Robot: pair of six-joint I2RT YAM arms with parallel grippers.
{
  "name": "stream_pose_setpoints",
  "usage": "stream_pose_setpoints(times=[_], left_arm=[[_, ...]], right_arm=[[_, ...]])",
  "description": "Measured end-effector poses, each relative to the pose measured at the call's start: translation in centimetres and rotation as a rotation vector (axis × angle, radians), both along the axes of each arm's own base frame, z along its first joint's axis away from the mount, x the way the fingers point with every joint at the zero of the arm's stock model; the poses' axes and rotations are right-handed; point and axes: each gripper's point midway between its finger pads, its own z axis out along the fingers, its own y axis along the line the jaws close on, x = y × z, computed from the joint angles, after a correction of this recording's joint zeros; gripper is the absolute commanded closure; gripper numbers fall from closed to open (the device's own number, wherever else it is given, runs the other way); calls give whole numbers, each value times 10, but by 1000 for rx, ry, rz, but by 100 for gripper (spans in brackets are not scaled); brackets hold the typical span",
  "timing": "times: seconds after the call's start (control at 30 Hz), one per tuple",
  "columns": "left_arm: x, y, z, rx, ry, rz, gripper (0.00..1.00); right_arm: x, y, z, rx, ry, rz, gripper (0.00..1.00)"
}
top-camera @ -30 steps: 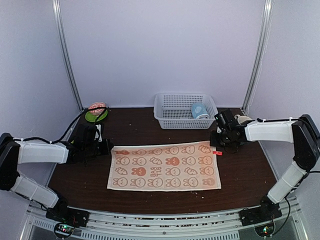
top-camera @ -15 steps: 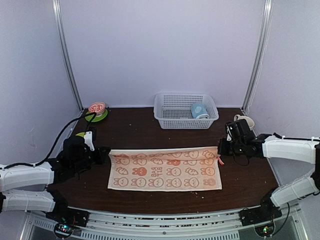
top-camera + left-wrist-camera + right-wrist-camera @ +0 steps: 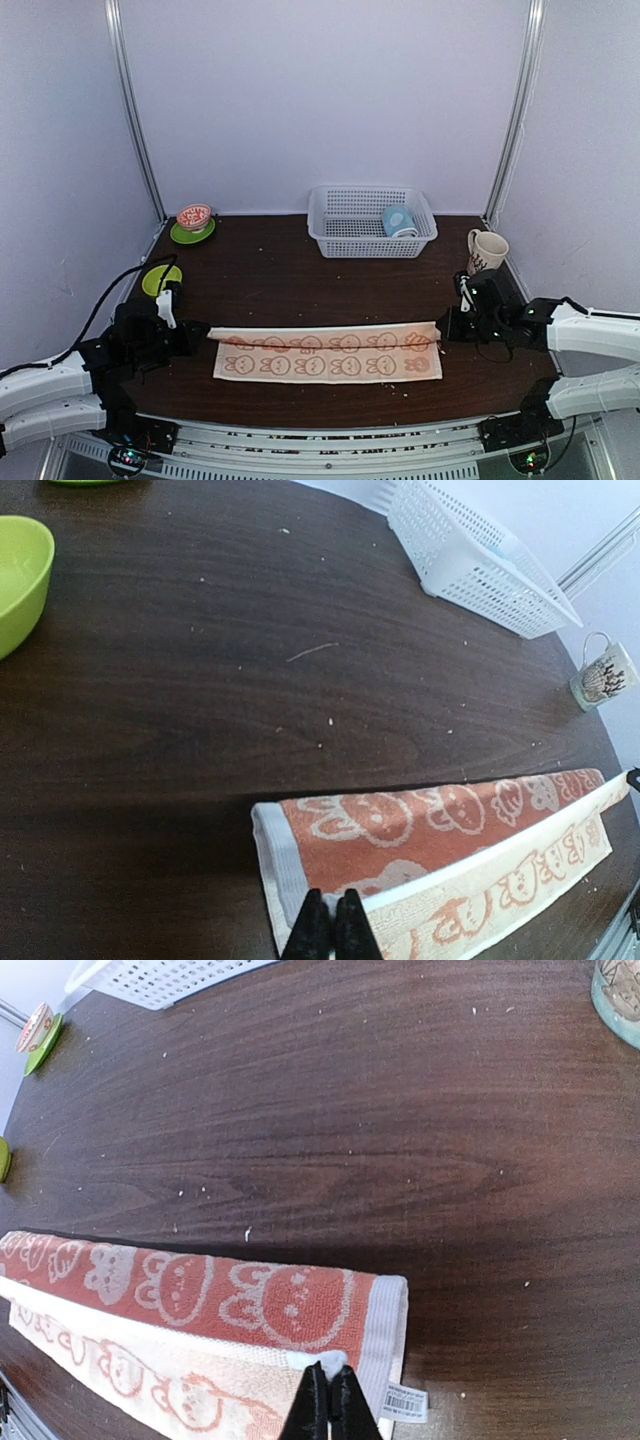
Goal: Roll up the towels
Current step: Fold the towel at the center of the board.
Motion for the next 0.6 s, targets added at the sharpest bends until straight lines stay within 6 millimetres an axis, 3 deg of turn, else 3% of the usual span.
stream_pose_setpoints(times=[0.17, 0.6], left_arm=[[-14, 4, -21, -3, 59, -8, 100], [-29, 6, -44, -8, 128, -32, 98]], right_arm=[[-15, 3, -10, 17, 22, 14, 100], [-31, 4, -26, 24, 62, 21, 100]])
